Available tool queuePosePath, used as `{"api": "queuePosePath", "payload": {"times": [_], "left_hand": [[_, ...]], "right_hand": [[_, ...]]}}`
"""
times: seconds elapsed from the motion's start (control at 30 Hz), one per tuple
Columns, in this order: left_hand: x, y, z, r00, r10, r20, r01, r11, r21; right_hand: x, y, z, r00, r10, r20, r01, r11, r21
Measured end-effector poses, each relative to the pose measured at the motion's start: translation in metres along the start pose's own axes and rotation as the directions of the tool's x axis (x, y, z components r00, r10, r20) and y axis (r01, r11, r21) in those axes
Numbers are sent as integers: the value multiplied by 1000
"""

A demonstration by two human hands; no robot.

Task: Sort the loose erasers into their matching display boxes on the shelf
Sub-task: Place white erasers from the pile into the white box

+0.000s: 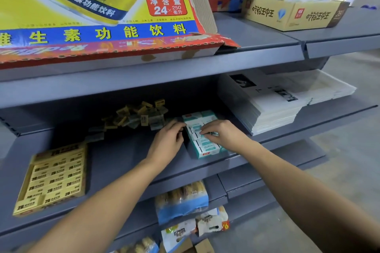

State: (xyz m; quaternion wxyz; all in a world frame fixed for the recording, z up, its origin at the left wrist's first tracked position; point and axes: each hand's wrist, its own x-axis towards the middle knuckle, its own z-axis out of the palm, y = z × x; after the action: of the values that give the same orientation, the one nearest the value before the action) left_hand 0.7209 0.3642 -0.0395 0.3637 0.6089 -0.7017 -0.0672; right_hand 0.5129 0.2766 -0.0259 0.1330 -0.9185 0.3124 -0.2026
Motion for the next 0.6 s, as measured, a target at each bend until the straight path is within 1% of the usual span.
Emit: {"api": "queuePosePath", "payload": {"times": [0.13,0.3,0.37,0.43,0.5,0.53,0.6], "left_hand": [[-2,-2,1,1000,-6,-2,6,1000,8],[-3,-4,0,1000,-12,-3,12,1000,23],[-5,-6,-4,1000,-29,-10,29,999,45],[-8,-12,-9,998,-60,-27,62,995,74],[-13,-21,-18,993,-107,-44,111,987,114],[-16,-25,-23,990,-129,-49,134,981,137],[-22,-37,-36,983,-172,-63,181,968,174]], "right_hand": [[3,-4,1,999,11,43,-12,1000,11],[6,-6,3,988,107,110,-105,994,-25],[12,-14,2,993,99,65,-95,994,-55],[24,-25,6,997,68,-40,-70,997,-45],[40,-38,17,991,61,-116,-63,998,-18],[47,-44,24,989,50,-136,-52,999,-11],[61,-58,41,991,24,-134,-24,1000,1]]}}
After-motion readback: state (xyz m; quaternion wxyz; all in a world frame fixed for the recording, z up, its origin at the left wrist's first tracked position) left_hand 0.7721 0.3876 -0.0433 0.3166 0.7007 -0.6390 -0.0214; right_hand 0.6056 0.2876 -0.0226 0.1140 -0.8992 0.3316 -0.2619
